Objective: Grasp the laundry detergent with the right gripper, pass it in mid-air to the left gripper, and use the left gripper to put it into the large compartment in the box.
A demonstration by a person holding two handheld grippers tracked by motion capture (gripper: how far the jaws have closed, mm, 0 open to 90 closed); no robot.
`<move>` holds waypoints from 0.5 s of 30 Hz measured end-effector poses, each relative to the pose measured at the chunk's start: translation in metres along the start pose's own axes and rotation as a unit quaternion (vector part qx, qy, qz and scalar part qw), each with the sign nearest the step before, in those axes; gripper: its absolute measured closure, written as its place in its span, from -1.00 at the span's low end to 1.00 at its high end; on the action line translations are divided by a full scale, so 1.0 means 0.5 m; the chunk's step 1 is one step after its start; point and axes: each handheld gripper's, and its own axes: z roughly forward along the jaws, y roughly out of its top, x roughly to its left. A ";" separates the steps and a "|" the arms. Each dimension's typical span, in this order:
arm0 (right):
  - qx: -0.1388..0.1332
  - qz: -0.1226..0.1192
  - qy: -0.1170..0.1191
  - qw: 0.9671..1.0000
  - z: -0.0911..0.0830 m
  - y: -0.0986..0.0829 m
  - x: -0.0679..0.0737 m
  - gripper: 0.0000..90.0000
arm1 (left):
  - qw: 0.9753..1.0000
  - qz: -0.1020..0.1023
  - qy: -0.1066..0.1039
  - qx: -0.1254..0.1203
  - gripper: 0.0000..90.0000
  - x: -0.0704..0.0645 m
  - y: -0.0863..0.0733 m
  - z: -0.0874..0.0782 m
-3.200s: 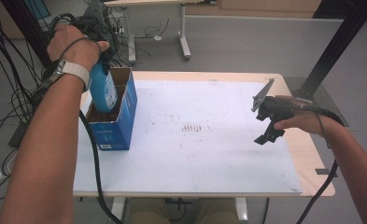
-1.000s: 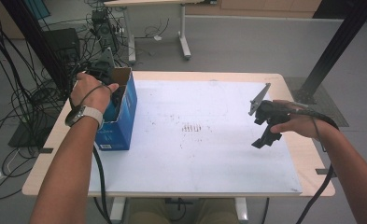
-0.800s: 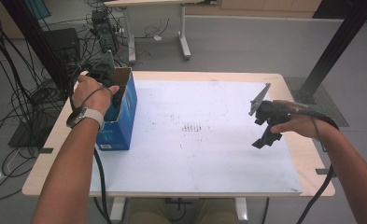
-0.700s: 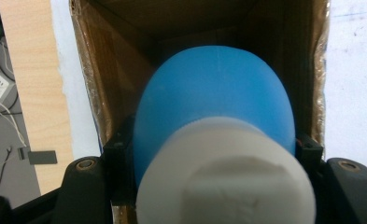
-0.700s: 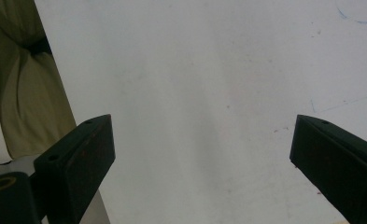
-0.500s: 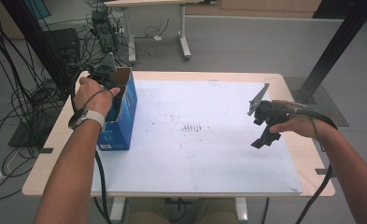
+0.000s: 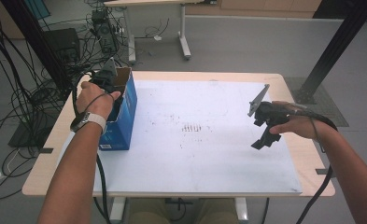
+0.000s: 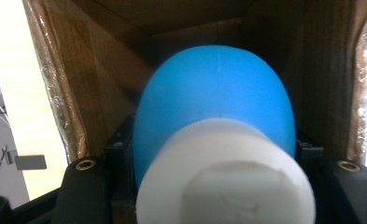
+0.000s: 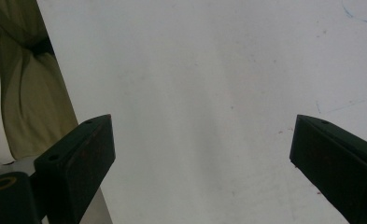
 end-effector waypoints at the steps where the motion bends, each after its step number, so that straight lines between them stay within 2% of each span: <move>1: -0.001 0.000 0.000 1.000 0.000 0.000 0.000 -0.85 | 1.000 0.001 0.000 0.000 -0.17 0.000 0.000 0.001; 15: 0.001 0.005 -0.002 1.000 -0.002 -0.006 0.001 -0.85 | 1.000 0.002 0.000 -0.002 -0.17 -0.001 0.003 0.003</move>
